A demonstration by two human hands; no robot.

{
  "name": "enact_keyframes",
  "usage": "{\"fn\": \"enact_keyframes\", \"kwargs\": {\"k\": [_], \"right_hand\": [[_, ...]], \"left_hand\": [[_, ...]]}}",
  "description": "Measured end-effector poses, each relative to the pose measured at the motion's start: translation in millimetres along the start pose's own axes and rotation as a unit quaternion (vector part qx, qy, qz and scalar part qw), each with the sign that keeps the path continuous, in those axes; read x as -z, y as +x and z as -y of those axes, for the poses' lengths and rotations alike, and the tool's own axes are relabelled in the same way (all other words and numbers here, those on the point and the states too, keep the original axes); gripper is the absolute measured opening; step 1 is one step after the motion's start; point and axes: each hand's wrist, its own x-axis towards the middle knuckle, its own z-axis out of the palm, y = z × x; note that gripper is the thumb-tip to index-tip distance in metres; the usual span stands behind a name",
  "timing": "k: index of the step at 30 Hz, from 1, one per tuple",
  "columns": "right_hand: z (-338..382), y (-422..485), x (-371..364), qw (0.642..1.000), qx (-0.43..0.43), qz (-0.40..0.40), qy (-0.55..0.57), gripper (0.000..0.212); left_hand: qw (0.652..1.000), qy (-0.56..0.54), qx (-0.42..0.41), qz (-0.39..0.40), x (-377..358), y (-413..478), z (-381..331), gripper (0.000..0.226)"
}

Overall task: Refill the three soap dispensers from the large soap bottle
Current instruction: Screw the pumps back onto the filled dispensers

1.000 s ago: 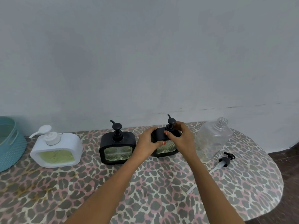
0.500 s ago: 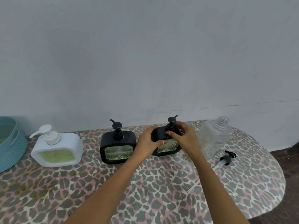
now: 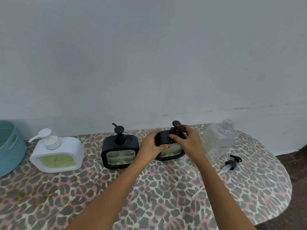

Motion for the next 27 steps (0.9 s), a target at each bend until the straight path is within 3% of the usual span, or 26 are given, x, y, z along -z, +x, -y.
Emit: {"fn": "enact_keyframes", "kwargs": {"k": [5, 8, 12, 21, 24, 27], "right_hand": [[-1.5, 2.6, -10.0, 0.999, -0.011, -0.033, -0.007, 0.039], [1.9, -0.3, -5.3, 1.0, 0.0, 0.008, 0.016, 0.046], [5.9, -3.7, 4.0, 0.998, 0.02, 0.064, 0.003, 0.027], [-1.8, 3.9, -14.8, 0.997, -0.015, -0.064, -0.05, 0.039], [0.5, 1.5, -11.5, 0.998, 0.006, -0.033, -0.044, 0.045], [0.5, 0.7, -3.4, 0.999, 0.013, 0.019, -0.048, 0.037]], "left_hand": [[1.0, -0.002, 0.002, -0.003, 0.2, 0.1, -0.5, 0.053], [1.0, -0.001, -0.001, -0.005, 0.2, 0.1, -0.7, 0.053], [1.0, -0.01, 0.0, -0.004, 0.1, 0.0, -0.3, 0.049], [1.0, 0.015, 0.002, -0.002, -0.5, 1.0, 1.3, 0.057], [1.0, 0.012, -0.001, -0.003, 0.4, 0.9, -0.1, 0.053], [1.0, 0.007, -0.007, -0.002, 0.9, -0.1, -1.4, 0.051]]}}
